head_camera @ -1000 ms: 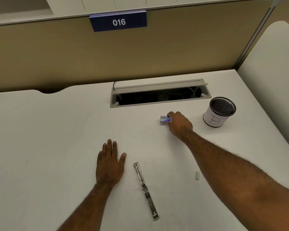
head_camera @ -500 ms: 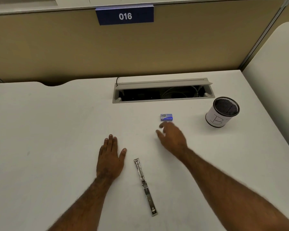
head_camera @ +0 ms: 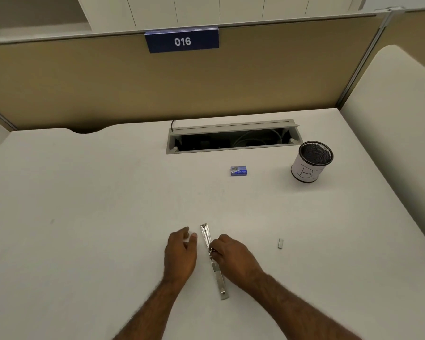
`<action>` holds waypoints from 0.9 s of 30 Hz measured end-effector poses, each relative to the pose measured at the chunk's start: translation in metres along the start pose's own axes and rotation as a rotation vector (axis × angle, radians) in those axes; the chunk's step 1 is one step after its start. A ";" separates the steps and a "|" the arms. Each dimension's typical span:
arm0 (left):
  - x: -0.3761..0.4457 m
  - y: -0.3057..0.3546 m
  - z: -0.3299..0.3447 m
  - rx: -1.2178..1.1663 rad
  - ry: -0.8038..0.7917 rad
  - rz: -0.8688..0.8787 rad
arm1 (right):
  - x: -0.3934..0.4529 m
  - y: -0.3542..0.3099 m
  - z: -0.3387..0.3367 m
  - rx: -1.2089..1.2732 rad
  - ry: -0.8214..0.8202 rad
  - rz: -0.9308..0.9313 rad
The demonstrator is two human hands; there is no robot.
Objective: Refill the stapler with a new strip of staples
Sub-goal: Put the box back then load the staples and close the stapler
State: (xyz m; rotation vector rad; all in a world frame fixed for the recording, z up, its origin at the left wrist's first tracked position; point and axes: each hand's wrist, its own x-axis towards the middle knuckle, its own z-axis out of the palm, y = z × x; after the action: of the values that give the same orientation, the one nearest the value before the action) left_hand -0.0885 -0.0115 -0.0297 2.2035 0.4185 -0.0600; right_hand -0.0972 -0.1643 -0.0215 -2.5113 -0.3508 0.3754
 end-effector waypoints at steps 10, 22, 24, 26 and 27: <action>-0.023 0.023 -0.001 -0.888 -0.452 -0.521 | -0.031 -0.022 -0.024 0.083 0.155 -0.199; -0.036 0.020 -0.003 -1.001 -0.521 -0.622 | -0.058 0.047 -0.038 0.035 0.644 0.227; -0.034 0.017 -0.006 -1.030 -0.512 -0.626 | -0.062 0.073 -0.043 -0.034 0.511 0.437; -0.032 0.014 -0.009 -1.039 -0.499 -0.629 | -0.065 0.088 -0.043 -0.092 0.449 0.459; -0.032 0.014 -0.010 -1.041 -0.494 -0.629 | -0.065 0.092 -0.043 -0.098 0.427 0.445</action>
State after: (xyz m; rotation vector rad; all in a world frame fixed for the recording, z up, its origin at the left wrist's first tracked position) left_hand -0.1149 -0.0203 -0.0073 0.9341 0.6511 -0.5742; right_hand -0.1275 -0.2808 -0.0270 -2.6669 0.3695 -0.0208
